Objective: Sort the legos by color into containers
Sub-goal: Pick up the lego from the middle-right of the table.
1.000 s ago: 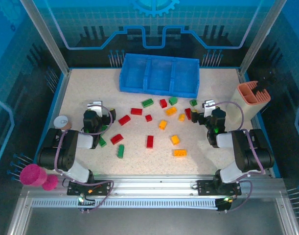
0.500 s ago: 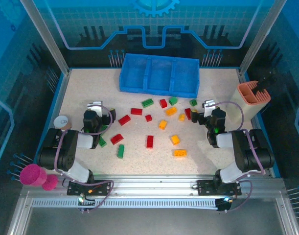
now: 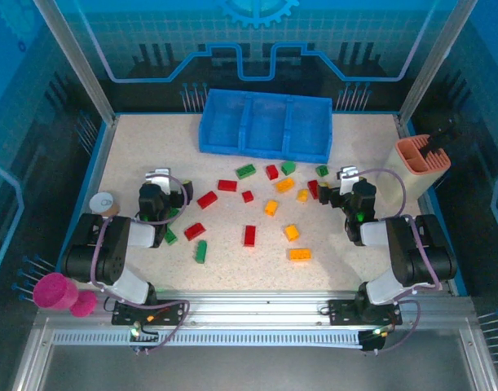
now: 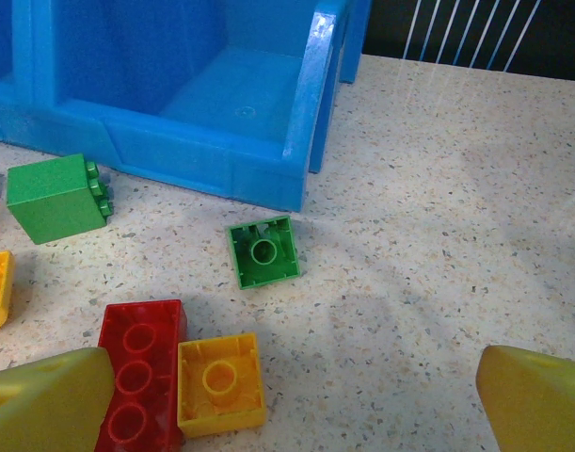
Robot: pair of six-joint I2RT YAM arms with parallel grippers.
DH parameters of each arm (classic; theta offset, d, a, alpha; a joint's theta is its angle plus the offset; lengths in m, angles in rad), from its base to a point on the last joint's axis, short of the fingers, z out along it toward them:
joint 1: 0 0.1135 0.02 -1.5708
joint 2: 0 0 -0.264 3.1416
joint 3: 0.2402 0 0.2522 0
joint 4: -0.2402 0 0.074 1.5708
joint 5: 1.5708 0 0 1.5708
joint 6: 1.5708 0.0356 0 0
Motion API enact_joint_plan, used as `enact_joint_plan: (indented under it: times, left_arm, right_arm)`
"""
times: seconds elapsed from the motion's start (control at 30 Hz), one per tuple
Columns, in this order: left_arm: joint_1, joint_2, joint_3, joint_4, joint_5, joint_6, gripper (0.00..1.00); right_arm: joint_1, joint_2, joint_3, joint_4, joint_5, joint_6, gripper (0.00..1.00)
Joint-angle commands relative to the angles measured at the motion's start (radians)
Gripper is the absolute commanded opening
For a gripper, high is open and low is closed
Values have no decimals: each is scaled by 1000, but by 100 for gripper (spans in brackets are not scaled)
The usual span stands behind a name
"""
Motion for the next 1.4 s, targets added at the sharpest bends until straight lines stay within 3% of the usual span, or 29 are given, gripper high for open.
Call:
enact_joint_plan:
  times: [0.0,0.13,0.23,0.27,0.33,0.43,0.57,0.67,0.77,0.97,1.1,1.37]
  left_arm:
    - [10,-9,14,1,20,0,99]
    - [11,-10,15,0,24,-1,99]
    - [10,-51,31,-54,111,34,99]
    - [8,-98,51,-142,126,41,100]
    - [-12,-187,112,-321,40,33,99]
    - [-48,-324,219,-570,-27,33,99]
    - [-108,-430,374,-836,-54,-34,99]
    - [-145,-427,533,-1045,-59,-39,100]
    - [-160,-398,680,-1233,-52,-38,99]
    - [-180,-312,908,-1517,-8,22,99]
    - [-180,-273,954,-1583,0,57,100]
    - [-180,-259,903,-1532,29,72,99]
  right_arm:
    - [8,0,6,38,5,6,100]
    - [9,-1,6,40,26,11,100]
    - [28,-111,21,-80,207,49,100]
    - [32,-183,43,-188,242,64,100]
    - [29,-322,145,-510,299,174,100]
    - [20,-428,318,-935,303,255,100]
    - [-19,-436,508,-1356,351,443,100]
    - [-75,-390,606,-1571,273,603,98]
    - [-79,-363,620,-1632,202,703,94]
    - [-90,-306,616,-1665,172,836,90]
    - [-108,-227,618,-1678,156,889,89]
    - [-148,-117,551,-1535,88,979,84]
